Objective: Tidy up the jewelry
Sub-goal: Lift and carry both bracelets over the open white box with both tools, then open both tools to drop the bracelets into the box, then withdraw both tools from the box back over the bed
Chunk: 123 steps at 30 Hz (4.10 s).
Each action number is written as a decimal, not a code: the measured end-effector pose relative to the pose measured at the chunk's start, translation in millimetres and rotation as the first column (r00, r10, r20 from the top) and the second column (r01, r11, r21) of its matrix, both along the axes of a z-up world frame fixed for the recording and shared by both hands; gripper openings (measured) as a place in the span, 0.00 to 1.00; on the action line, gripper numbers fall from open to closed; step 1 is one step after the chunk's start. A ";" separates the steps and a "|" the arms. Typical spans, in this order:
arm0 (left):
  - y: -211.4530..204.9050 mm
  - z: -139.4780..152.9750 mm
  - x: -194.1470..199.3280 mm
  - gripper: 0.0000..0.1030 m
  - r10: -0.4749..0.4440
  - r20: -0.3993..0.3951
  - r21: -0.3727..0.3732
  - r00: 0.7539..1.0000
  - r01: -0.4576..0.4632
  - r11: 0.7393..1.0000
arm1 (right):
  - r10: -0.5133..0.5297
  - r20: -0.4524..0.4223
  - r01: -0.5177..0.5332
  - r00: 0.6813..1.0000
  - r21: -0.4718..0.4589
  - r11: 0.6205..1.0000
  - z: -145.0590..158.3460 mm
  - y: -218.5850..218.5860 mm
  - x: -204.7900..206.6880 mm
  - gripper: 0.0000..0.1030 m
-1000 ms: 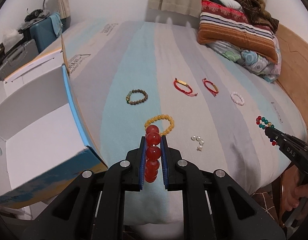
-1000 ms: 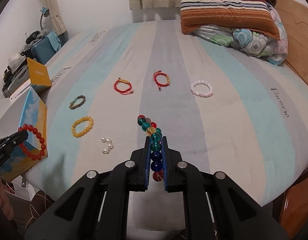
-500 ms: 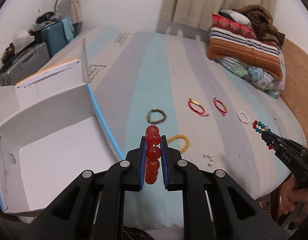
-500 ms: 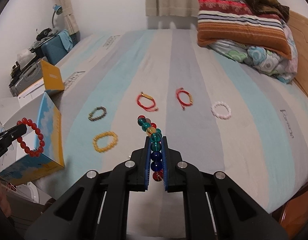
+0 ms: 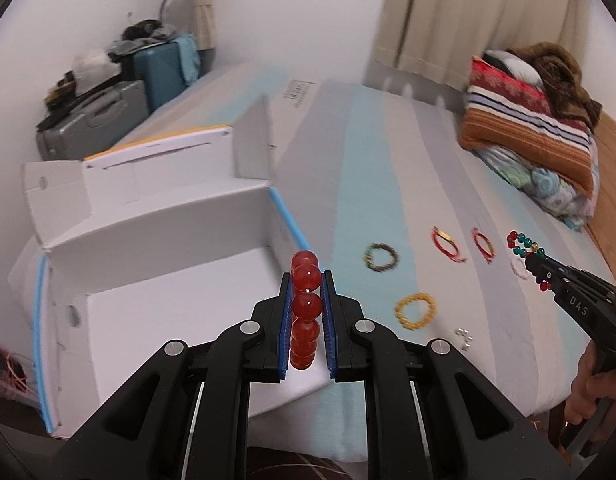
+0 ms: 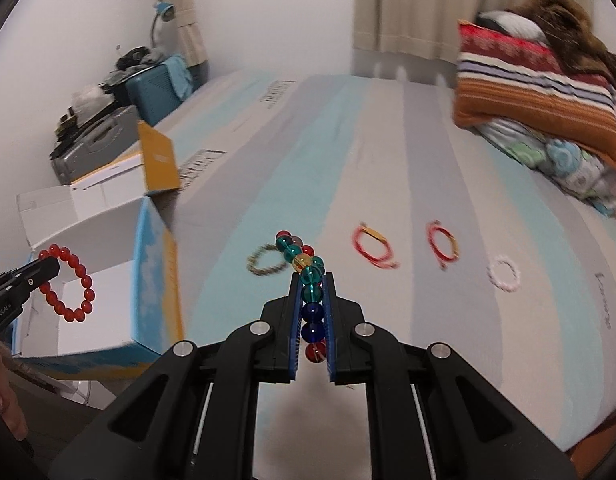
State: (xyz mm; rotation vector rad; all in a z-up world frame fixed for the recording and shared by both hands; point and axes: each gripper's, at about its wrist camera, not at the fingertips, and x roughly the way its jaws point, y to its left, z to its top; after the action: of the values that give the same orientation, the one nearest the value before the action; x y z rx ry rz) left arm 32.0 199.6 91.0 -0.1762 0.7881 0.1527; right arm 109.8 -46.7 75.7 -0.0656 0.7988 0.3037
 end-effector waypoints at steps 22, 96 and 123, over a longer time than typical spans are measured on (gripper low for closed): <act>146.6 -19.1 -51.8 0.12 0.277 -0.062 -0.014 0.959 -0.279 0.960 | 0.304 0.000 -0.304 0.953 -0.018 0.952 -5.4 187.6 -15.6 0.09; 56.0 -7.4 -19.7 0.94 0.193 -0.052 0.041 0.980 -0.191 0.981 | 0.187 -0.020 -0.188 0.982 -0.032 0.982 -4.9 92.4 -21.8 0.93; -90.7 -34.1 62.1 0.94 -0.086 -0.072 0.040 0.994 0.089 0.995 | -0.072 -0.072 0.067 0.995 -0.066 0.996 -47.4 -82.5 2.2 0.93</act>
State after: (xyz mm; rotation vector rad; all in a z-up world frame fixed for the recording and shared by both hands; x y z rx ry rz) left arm 94.2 108.9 56.9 -0.0958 0.8599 0.0931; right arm 112.1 -129.2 28.4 -0.0865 0.8823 0.2155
